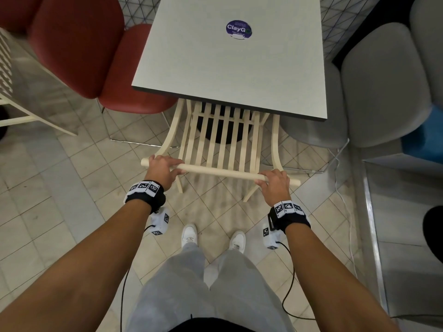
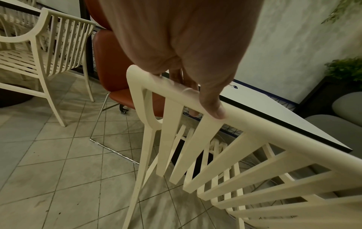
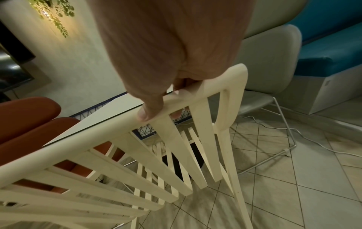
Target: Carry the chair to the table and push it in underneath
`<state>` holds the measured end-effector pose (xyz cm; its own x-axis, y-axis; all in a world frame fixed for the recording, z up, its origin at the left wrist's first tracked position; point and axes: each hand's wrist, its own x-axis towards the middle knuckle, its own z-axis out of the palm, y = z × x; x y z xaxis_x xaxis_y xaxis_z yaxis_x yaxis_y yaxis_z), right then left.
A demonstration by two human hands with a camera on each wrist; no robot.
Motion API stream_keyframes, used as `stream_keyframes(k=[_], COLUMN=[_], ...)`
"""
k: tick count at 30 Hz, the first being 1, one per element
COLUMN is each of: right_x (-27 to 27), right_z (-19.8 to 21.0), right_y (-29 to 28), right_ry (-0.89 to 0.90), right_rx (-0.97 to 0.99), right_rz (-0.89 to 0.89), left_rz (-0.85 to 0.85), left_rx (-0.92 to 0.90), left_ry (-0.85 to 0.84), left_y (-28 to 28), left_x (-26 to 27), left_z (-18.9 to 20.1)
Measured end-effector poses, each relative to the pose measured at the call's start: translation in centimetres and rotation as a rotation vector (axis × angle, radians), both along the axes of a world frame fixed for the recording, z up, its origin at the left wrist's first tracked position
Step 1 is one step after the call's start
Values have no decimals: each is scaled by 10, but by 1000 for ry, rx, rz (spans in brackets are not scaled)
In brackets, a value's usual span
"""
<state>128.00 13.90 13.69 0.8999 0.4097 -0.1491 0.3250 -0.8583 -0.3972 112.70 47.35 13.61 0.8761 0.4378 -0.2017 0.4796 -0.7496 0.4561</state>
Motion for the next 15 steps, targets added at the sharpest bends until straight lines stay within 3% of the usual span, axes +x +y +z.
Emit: stream_keyframes(k=[15], right_x=[-4], right_z=[13], right_y=[-11], right_ry=[97], right_rx=[92], right_rz=[1], left_rz=[-8], left_rx=[46], left_ry=[-10], left_y=[-7], left_x=[-3], left_z=[7])
